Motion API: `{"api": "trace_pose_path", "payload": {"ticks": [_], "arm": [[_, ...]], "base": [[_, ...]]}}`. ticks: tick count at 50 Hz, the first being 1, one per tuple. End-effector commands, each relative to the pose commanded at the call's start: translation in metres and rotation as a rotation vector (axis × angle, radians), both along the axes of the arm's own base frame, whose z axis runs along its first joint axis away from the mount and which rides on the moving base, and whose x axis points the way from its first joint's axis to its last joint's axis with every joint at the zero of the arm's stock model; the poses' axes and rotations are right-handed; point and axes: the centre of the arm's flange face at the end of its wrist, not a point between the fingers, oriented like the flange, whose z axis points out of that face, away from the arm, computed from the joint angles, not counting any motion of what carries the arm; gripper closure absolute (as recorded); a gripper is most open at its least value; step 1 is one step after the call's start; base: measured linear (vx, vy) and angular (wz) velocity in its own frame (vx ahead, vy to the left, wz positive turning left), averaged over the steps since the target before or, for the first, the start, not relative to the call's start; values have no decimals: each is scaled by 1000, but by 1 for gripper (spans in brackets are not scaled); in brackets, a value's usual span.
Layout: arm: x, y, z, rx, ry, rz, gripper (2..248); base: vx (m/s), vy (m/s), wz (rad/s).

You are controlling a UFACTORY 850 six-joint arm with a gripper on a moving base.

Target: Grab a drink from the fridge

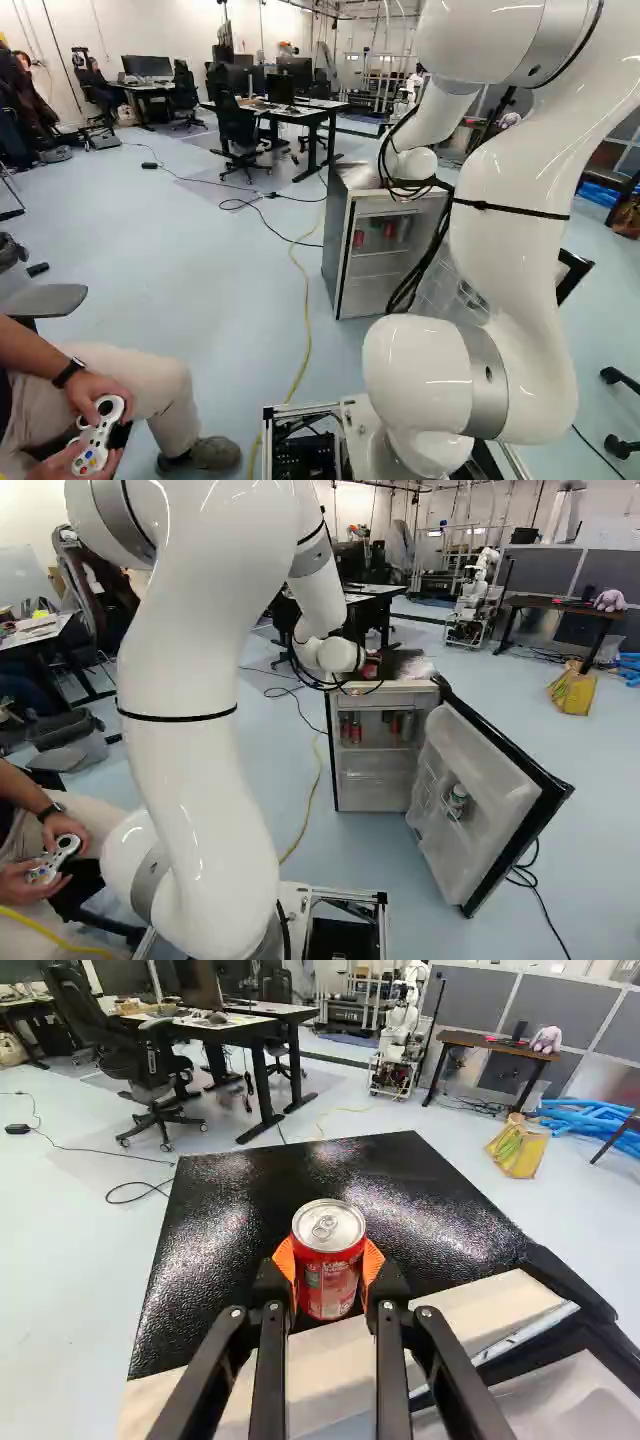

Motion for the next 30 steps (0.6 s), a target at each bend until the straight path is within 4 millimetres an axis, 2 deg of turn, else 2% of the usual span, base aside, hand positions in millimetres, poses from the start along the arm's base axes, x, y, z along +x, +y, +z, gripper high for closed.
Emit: {"api": "trace_pose_path", "payload": {"ticks": [30], "arm": [[3,0,-1,0,-1,1,165]], "base": [[0,0,0]]}}
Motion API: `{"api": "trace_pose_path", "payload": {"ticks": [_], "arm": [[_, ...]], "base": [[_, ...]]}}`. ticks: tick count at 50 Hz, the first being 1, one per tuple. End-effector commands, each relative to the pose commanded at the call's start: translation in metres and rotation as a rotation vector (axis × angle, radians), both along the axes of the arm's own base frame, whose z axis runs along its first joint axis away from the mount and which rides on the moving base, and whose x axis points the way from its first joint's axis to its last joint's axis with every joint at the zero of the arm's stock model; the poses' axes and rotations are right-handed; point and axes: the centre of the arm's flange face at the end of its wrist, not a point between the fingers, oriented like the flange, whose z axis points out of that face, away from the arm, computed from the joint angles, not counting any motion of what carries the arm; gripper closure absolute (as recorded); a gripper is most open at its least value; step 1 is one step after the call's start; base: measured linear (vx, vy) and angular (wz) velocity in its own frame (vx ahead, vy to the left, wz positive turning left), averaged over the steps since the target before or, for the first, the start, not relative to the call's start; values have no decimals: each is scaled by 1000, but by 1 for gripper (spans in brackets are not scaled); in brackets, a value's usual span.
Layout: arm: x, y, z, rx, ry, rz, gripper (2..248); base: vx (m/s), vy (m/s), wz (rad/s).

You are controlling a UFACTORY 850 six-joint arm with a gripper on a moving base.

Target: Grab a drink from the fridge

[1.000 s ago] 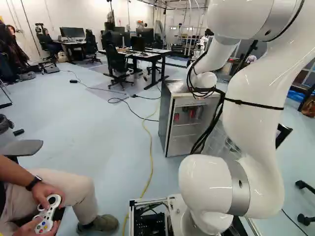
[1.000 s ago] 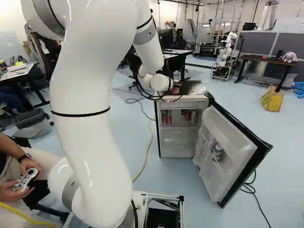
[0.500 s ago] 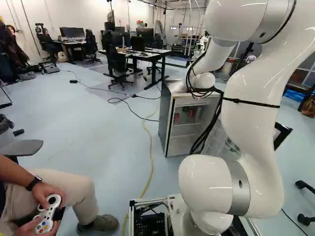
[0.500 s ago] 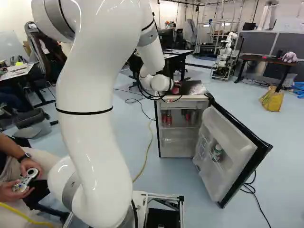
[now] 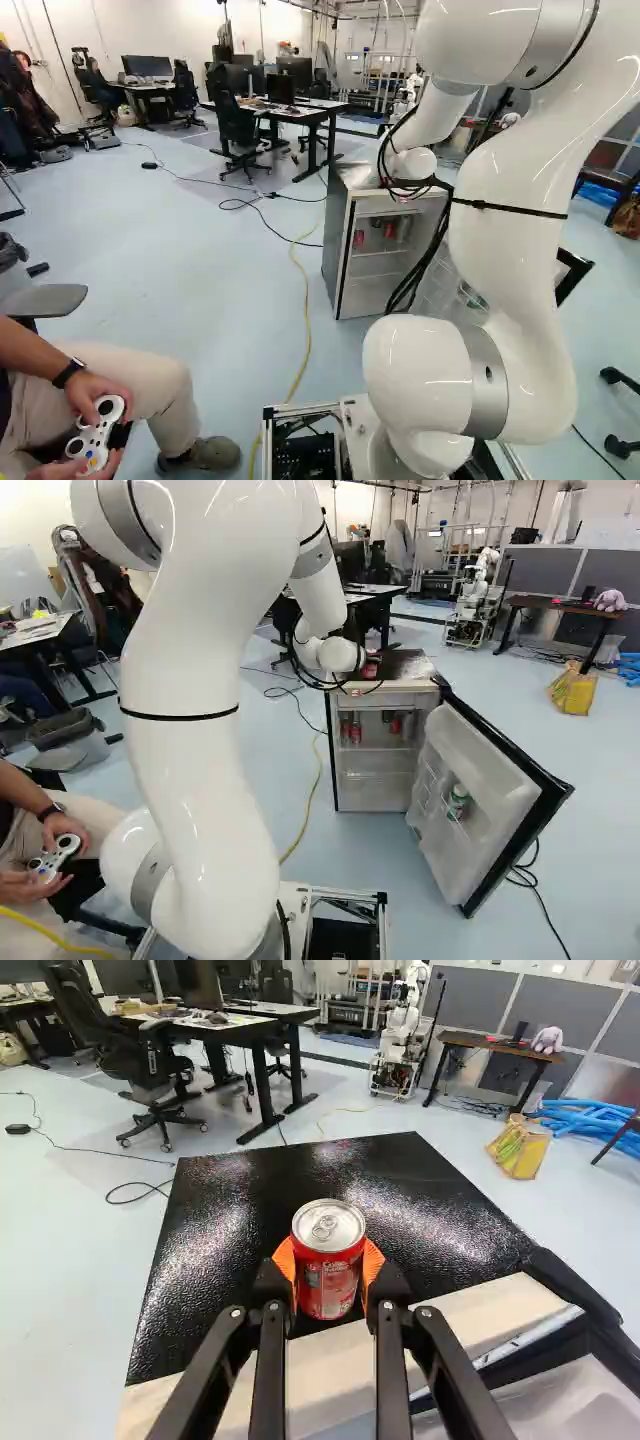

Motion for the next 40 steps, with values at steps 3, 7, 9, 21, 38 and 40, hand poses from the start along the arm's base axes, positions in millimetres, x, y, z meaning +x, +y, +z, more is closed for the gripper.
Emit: {"api": "trace_pose_path", "payload": {"ticks": [3,7,9,21,38,40], "arm": [[0,0,0,0,0,0,165],[0,0,0,0,0,0,165],[0,0,0,0,0,0,165],[0,0,0,0,0,0,138],[0,0,0,0,0,0,34],[0,0,0,0,0,0,4]], "base": [[0,0,0],[0,0,0],[0,0,0],[0,0,0],[0,0,0],[0,0,0]]}}
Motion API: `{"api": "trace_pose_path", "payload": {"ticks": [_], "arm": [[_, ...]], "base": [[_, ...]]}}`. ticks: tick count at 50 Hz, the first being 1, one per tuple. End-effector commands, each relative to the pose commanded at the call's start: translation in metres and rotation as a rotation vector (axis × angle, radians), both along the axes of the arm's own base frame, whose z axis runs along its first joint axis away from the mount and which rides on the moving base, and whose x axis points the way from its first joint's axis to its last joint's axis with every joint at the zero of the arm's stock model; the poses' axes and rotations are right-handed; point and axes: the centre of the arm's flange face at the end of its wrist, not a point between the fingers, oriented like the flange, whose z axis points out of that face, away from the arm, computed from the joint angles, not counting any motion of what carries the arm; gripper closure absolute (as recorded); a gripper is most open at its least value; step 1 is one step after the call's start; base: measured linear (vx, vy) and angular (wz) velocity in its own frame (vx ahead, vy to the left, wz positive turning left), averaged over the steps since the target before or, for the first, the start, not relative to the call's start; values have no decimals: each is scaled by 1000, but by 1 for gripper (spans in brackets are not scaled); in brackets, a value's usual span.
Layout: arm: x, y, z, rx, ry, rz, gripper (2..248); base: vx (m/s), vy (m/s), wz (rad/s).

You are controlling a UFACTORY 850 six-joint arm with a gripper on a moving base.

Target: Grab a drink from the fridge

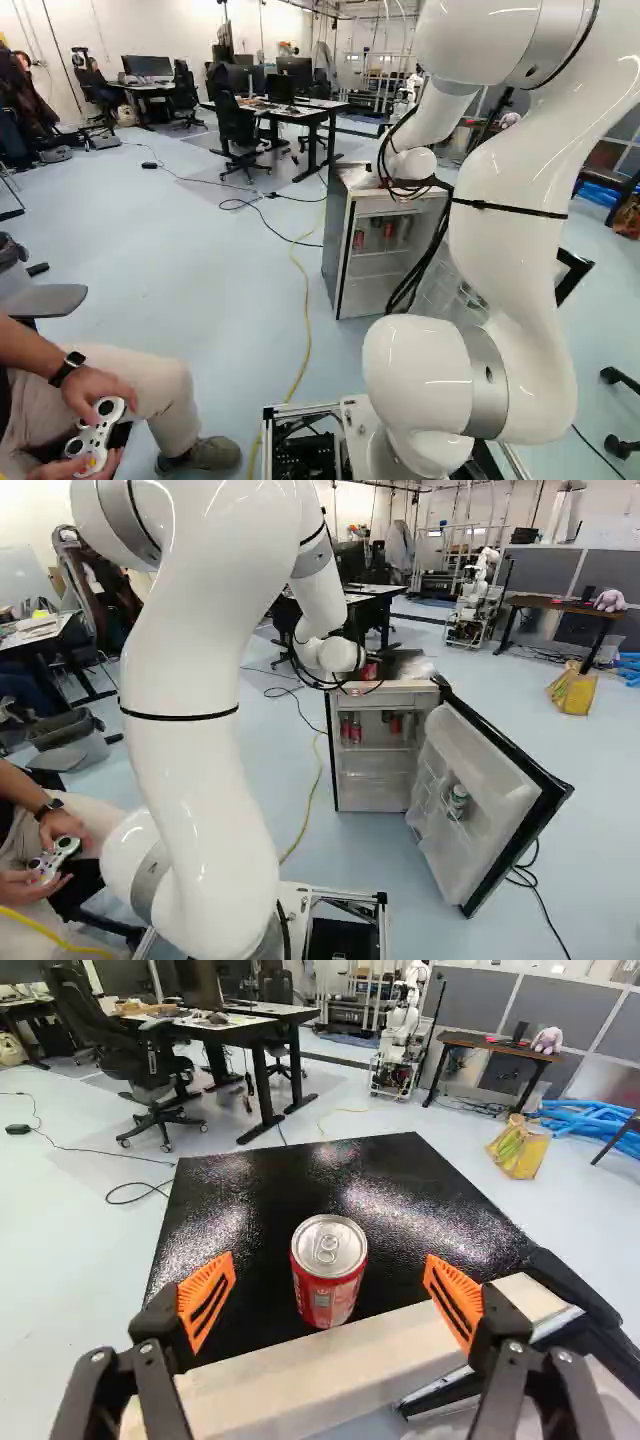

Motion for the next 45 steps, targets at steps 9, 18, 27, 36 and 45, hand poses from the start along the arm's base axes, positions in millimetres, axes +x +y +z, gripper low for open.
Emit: {"api": "trace_pose_path", "payload": {"ticks": [9,18,27,36,45], "arm": [[0,0,0,0,0,0,3],[0,0,0,0,0,0,3],[0,0,0,0,0,0,3],[0,0,0,0,0,0,3],[-7,0,1,1,3,-3,3]], "base": [[0,0,0],[0,0,0],[0,0,0],[0,0,0],[0,0,0]]}}
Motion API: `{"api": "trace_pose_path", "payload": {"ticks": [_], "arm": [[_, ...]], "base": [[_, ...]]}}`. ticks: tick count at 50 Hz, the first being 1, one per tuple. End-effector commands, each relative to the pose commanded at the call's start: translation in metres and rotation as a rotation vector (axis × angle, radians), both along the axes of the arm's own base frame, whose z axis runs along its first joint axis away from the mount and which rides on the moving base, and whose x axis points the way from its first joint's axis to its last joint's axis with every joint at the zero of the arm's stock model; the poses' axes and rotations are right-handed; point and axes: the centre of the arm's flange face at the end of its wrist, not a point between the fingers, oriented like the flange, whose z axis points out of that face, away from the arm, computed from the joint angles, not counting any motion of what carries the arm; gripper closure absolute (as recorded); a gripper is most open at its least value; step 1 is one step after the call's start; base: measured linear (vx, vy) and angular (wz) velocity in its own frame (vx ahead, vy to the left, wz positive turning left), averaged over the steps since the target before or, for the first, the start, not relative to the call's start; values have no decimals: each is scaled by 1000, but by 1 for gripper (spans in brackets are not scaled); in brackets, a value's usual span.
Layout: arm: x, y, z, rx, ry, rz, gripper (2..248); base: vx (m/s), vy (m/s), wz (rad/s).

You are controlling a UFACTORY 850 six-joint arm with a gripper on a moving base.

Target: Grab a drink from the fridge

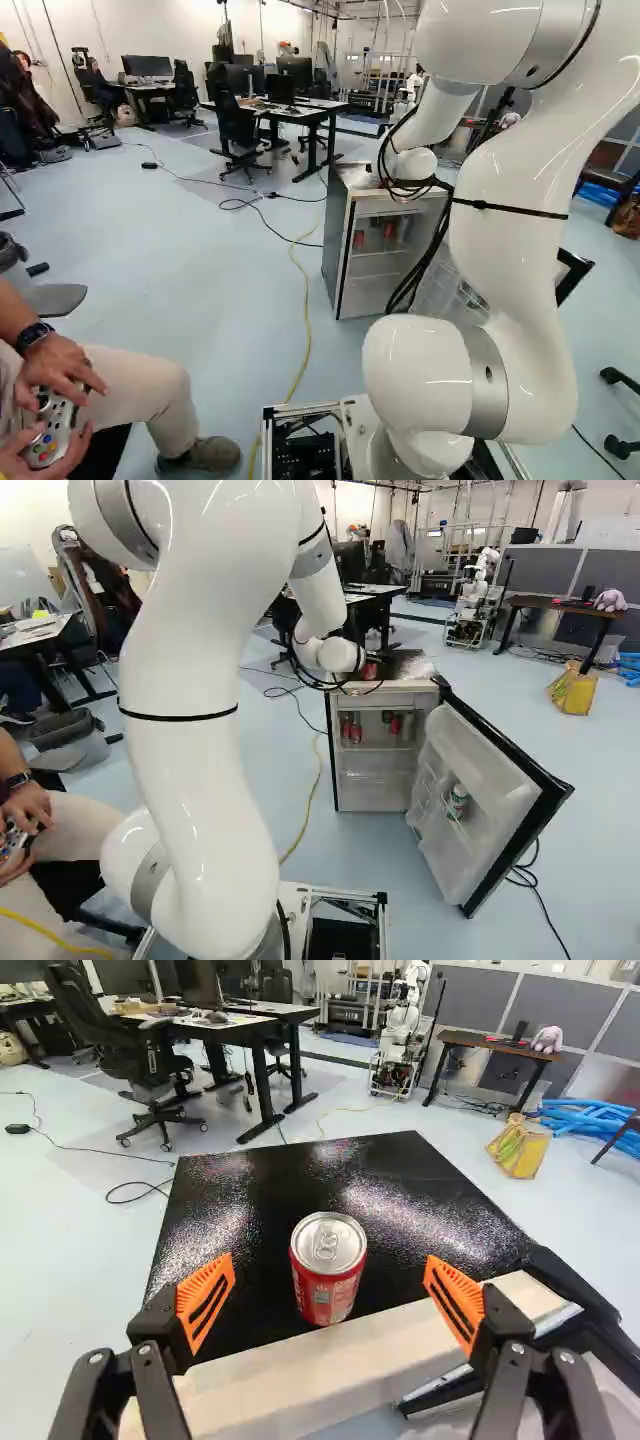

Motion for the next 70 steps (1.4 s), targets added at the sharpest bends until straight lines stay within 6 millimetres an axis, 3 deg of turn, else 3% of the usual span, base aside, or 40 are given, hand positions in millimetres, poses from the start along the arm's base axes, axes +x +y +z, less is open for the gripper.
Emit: {"api": "trace_pose_path", "payload": {"ticks": [21,70], "arm": [[-37,-4,3,5,15,-29,3],[-84,-74,4,9,20,-182,3]], "base": [[0,0,0],[0,0,0]]}}
